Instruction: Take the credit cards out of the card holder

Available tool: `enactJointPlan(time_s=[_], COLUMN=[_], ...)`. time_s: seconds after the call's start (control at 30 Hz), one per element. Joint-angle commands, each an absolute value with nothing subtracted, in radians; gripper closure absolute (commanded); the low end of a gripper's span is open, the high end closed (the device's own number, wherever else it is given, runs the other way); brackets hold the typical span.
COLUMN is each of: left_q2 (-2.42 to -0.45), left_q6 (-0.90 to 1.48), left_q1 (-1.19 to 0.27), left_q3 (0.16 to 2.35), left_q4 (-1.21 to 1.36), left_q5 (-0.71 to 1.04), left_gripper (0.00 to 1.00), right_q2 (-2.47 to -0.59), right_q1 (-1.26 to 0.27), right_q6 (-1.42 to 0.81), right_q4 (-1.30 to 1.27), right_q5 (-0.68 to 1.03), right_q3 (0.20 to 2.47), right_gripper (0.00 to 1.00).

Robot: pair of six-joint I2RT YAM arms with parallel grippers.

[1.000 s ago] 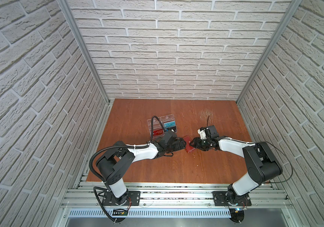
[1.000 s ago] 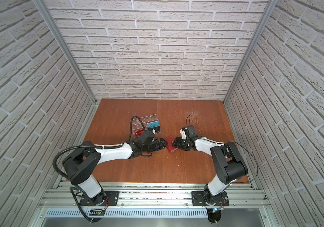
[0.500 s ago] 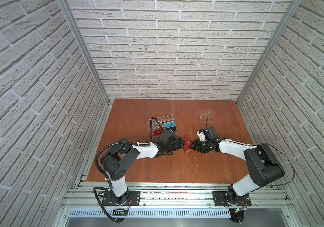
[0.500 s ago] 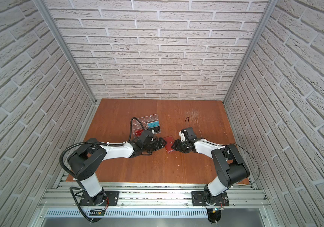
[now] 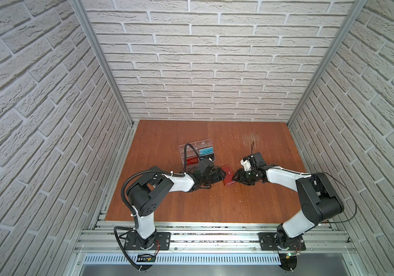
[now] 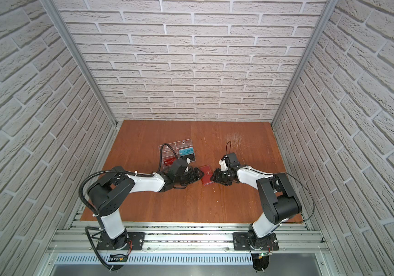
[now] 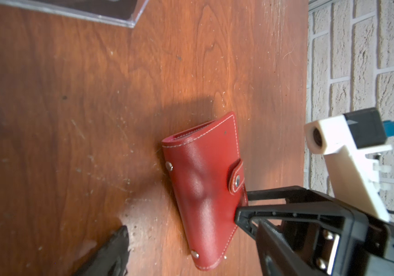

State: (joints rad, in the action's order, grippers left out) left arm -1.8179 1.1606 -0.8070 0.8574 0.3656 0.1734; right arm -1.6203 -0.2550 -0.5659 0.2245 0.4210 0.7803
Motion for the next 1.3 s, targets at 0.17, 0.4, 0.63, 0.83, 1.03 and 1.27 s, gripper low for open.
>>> enactJointPlan(time_s=[0.17,0.4,0.63,0.83,1.03,1.27], left_q2=[-1.889,-1.928,-1.939,-1.947,-1.981,-2.018], left_q6=[1.170,1.200,1.213,1.217,1.224,1.229], left_q1=[-0.801,-0.801,-0.801,-0.801,-0.802,-0.808], left_q3=[0.868,0.846,0.804,0.770,0.746,0.751], left_q4=[0.437,0.514,0.584,0.656,0.738,0.783], left_q5=[0.181,0.180,0.155,0.139,0.135,0.135], left_gripper=[0.24,0.31,0.38,0.48,0.52,0.54], right_q2=[-1.673,-1.701,-1.746,-1.781,-1.807,-1.830], right_q1=[-0.259,-0.265,-0.279,-0.279,-0.281,-0.287], right_q6=[-0.578,-0.613,-0.641,-0.658,-0.670,-0.681], right_q4=[0.178,0.132,0.101,0.086,0.075,0.063], right_q5=[0.438,0.456,0.459,0.468,0.480,0.490], right_q3=[0.789,0.782,0.786,0.797,0.809,0.819], right_gripper=[0.61,0.66,0.72,0.74,0.75,0.76])
